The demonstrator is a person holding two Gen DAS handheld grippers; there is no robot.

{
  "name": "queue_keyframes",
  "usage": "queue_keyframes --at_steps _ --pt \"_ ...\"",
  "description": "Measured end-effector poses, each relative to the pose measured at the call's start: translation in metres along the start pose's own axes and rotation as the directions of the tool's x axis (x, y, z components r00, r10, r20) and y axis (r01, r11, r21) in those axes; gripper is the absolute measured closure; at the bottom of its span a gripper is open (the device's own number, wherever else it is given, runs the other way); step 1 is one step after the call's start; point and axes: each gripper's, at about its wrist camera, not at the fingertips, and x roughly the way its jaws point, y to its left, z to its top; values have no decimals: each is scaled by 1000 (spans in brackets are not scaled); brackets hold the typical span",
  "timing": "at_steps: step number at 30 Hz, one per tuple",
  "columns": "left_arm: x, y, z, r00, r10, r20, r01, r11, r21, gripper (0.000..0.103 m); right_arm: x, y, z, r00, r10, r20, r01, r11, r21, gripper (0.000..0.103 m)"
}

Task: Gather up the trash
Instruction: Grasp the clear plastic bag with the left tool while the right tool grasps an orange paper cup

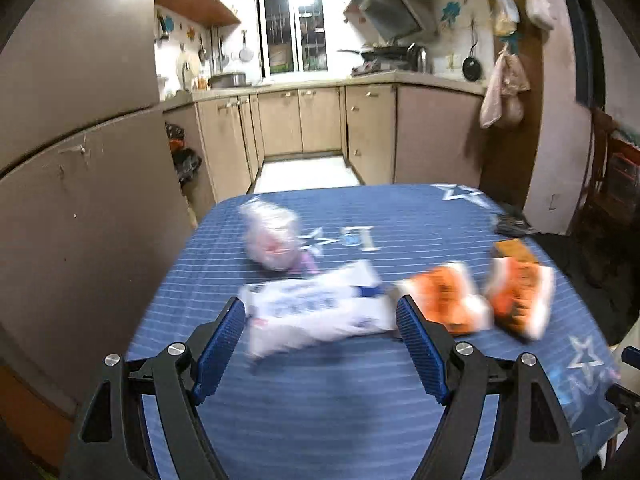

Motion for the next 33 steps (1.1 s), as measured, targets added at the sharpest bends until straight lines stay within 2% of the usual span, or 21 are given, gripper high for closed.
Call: queue_keyframes --at_steps 3,4,6,10,13,16,17,18,19,23,26,28,30,33 --pt "24 29 9 999 5 -38 -4 1000 30 24 10 7 0 1000 21 -18 -21 1000 -7 42" --pt "39 42 14 998 18 -64 -17 1000 22 24 17 11 1 999 30 -27 -30 1000 -5 42" --pt "62 61 30 995 -1 -101 -2 1000 -30 24 26 16 0 998 42 -43 -42 999 1 41" --pt "105 58 63 992 -36 -124 25 995 -94 20 44 23 0 995 59 -75 -58 998 15 40" --pt "139 49 79 989 -18 -147 4 996 -93 19 51 24 5 995 53 -88 -52 999 13 40" --pt "176 48 85 979 3 -205 -27 993 -115 19 54 23 12 995 47 -87 -46 999 10 40" --pt "188 48 83 971 9 -238 -38 992 -118 21 55 23 15 995 47 -85 -46 999 11 40" --pt "199 48 79 962 16 -274 -48 992 -113 37 56 22 17 995 49 -84 -48 999 11 40" --pt "205 50 76 954 20 -298 -56 992 -111 44 58 22 22 996 50 -79 -49 999 9 40" --pt "189 51 69 970 -2 -243 -28 992 -120 54 64 15 36 997 56 -60 -54 998 28 40" --pt "163 57 64 982 -34 -188 1 985 -175 56 69 3 50 993 113 -33 -109 989 96 43" --pt "138 59 62 989 -47 -141 19 981 -193 56 76 -6 58 989 144 -27 -139 981 135 53" --pt "111 58 57 995 -46 -91 29 983 -184 56 85 -11 63 986 165 -30 -158 974 162 60" --pt "83 56 49 996 -60 -63 49 985 -168 56 92 -12 64 978 203 -36 -194 964 183 70"
